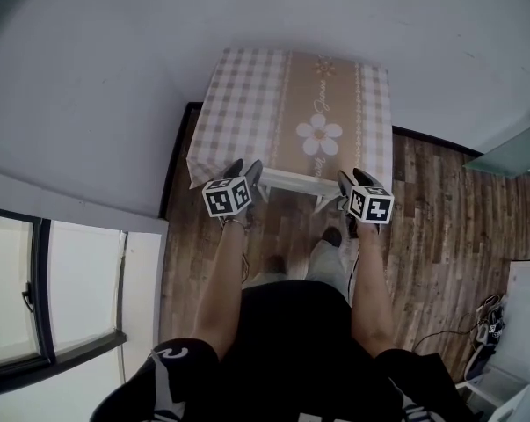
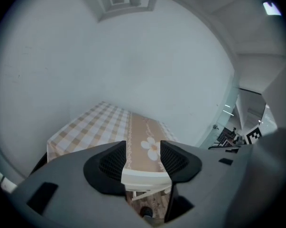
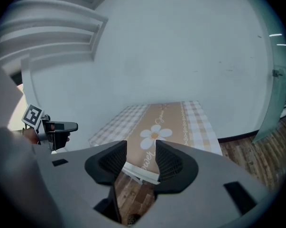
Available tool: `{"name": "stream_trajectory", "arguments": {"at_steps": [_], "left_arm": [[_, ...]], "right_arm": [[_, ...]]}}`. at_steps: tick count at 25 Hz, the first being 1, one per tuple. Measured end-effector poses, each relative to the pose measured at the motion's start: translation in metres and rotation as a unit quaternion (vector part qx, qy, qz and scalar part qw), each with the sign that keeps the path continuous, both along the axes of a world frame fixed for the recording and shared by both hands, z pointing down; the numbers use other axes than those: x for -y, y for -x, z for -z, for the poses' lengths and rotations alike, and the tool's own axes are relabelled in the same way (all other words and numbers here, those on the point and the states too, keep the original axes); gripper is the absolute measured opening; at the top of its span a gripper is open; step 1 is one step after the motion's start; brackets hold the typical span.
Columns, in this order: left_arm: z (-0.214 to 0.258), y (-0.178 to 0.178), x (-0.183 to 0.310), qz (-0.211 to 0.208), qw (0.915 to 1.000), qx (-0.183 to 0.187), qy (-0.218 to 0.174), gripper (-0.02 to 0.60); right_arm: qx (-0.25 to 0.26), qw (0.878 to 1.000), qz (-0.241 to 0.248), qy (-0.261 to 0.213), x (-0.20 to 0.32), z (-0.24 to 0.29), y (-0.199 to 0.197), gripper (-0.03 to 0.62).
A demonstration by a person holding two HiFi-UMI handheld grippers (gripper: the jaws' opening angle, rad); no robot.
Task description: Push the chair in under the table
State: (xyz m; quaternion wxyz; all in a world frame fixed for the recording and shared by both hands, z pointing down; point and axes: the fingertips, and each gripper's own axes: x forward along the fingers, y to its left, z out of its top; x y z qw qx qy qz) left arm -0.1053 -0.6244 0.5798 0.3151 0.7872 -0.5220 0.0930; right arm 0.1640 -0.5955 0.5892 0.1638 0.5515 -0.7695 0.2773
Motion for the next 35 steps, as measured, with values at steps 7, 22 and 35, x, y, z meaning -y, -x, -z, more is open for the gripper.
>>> {"name": "stream_trajectory", "arguments": {"at_steps": [7,22,35], "left_arm": [[0.069,0.001,-0.017,-0.046,0.9931,0.047,-0.097,0.141],[0.118,-0.007,-0.046,-0.071,0.9852,0.033,-0.152,0.026],[0.122,-0.012,-0.052,-0.09,0.9807,0.045,-0.168,0.026]], "right_arm": [[-0.018,0.996,-0.037,-0.082,-0.014,0.063,-0.008,0.121],[-0.04,0.986,-0.051,-0.151,-0.052,0.111,0.006,0.012],[-0.051,0.985,-0.027,-0.163,-0.054,0.117,0.028,0.012]]}}
